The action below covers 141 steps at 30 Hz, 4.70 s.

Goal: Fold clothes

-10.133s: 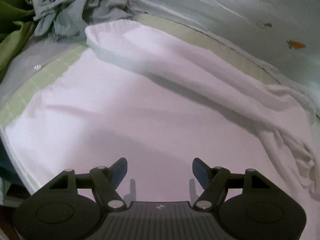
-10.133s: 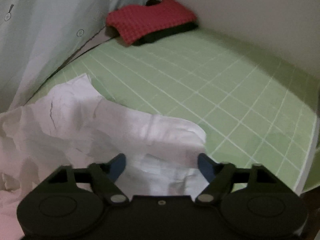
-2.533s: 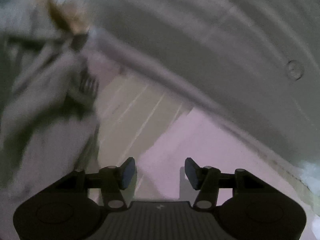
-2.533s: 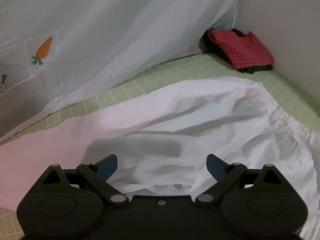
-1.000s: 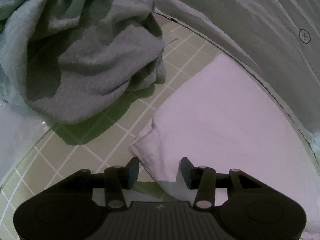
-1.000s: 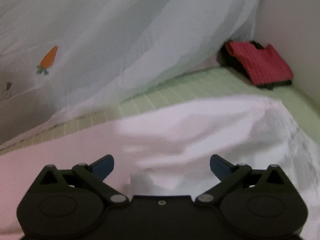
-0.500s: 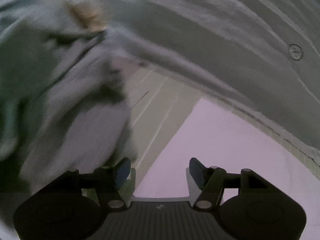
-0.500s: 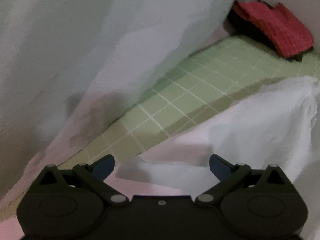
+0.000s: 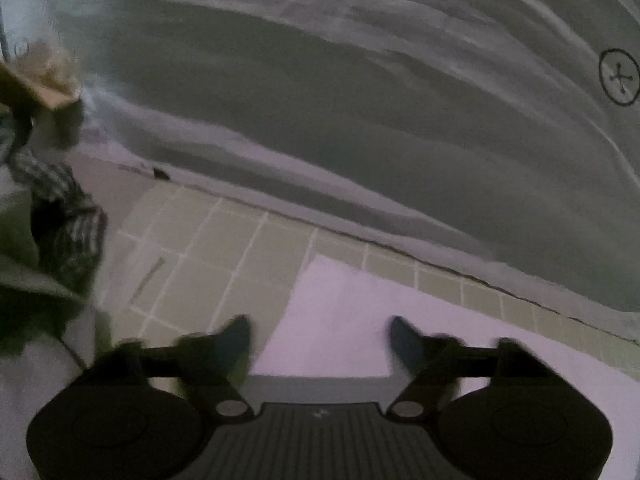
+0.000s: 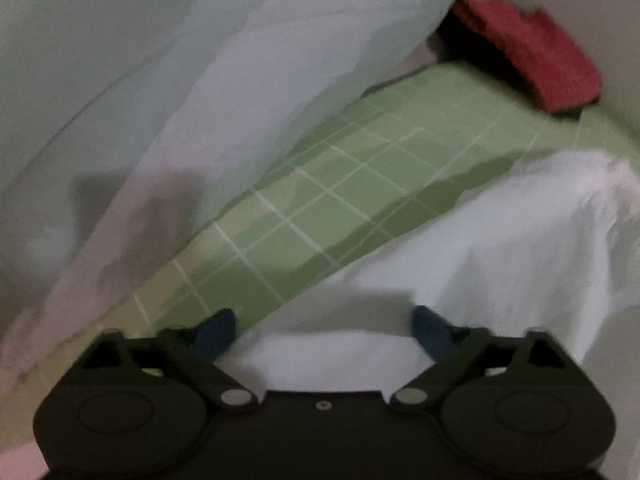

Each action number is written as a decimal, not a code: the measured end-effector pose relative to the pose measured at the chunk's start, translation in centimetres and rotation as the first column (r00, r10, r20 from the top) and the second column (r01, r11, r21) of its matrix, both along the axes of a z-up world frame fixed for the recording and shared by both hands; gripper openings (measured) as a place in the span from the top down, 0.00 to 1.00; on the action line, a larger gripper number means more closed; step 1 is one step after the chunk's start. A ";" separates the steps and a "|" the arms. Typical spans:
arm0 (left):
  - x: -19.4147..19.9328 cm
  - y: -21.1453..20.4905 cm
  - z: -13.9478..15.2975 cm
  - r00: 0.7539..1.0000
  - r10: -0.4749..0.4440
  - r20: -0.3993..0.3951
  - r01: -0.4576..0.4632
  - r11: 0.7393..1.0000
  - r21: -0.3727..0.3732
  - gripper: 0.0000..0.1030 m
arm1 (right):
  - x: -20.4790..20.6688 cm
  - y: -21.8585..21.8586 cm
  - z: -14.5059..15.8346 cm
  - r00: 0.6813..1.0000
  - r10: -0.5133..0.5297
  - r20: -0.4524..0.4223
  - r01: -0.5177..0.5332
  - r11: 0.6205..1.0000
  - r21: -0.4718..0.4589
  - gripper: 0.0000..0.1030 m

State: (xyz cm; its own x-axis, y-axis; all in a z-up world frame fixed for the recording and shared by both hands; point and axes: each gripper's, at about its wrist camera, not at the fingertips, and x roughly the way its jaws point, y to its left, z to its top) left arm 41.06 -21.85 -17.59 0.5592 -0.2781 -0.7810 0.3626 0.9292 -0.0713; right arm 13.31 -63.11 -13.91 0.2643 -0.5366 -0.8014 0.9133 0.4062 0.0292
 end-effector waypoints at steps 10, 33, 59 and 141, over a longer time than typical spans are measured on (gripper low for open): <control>3.6 -2.3 3.3 0.994 -0.021 0.104 0.034 0.992 -0.123 0.95 | 0.8 -1.8 1.4 0.987 0.064 0.144 -0.059 0.997 -0.043 0.95; -22.2 8.9 7.3 0.997 0.050 -0.053 -0.057 0.989 -0.134 0.26 | -11.8 16.5 2.8 0.893 0.436 -0.106 -0.449 0.860 -0.243 0.21; -52.3 5.5 5.3 0.975 0.132 -0.177 -0.161 0.974 -0.160 0.04 | -49.0 -0.8 3.3 0.980 0.140 0.139 -0.141 0.990 -0.005 0.00; -45.7 24.4 0.3 0.639 0.636 -0.432 -0.769 0.542 -0.339 0.64 | -46.9 -1.9 -3.8 0.731 -0.453 0.510 -0.023 0.730 0.683 0.31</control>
State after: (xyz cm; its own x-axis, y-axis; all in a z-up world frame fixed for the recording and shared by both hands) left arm -4.65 2.51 -17.30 0.5567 -0.2239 -0.8000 -0.4843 0.6949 -0.5315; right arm -33.55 -65.03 -17.71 0.7521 -0.1018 -0.6512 0.6386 -0.1322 0.7581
